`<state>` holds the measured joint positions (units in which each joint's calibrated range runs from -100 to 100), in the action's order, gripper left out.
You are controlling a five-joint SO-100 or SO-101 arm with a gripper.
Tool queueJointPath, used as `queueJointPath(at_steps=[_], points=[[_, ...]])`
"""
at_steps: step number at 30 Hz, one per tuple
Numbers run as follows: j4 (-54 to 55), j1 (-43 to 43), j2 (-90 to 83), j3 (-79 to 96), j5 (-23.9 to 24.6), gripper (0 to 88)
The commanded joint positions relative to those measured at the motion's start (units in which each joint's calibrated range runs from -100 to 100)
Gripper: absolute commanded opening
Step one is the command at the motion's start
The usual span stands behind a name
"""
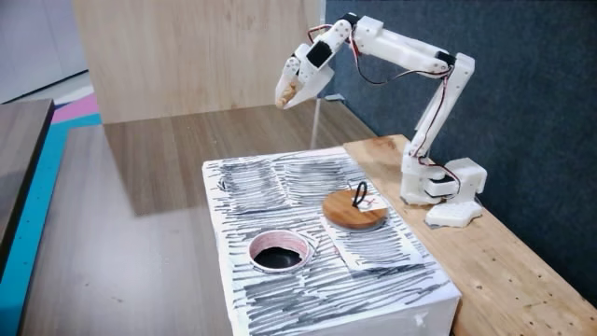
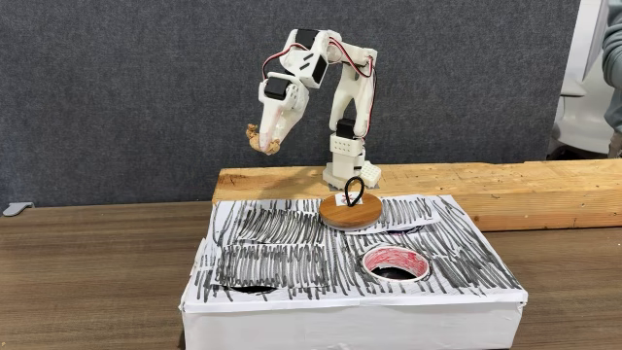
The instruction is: Pick the brown debris from the hole.
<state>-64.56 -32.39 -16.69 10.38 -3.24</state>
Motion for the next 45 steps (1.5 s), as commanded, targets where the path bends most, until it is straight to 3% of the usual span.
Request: queueJointPath(at_steps=[1,8,45], points=[[-0.47,0.3,-2.07,-0.68,-2.48,16.4],[-0.47,0.22,-2.07,-0.68,-8.29,32.4],[-0.47,-0.29,-2.07,-0.68,-8.76,32.8]])
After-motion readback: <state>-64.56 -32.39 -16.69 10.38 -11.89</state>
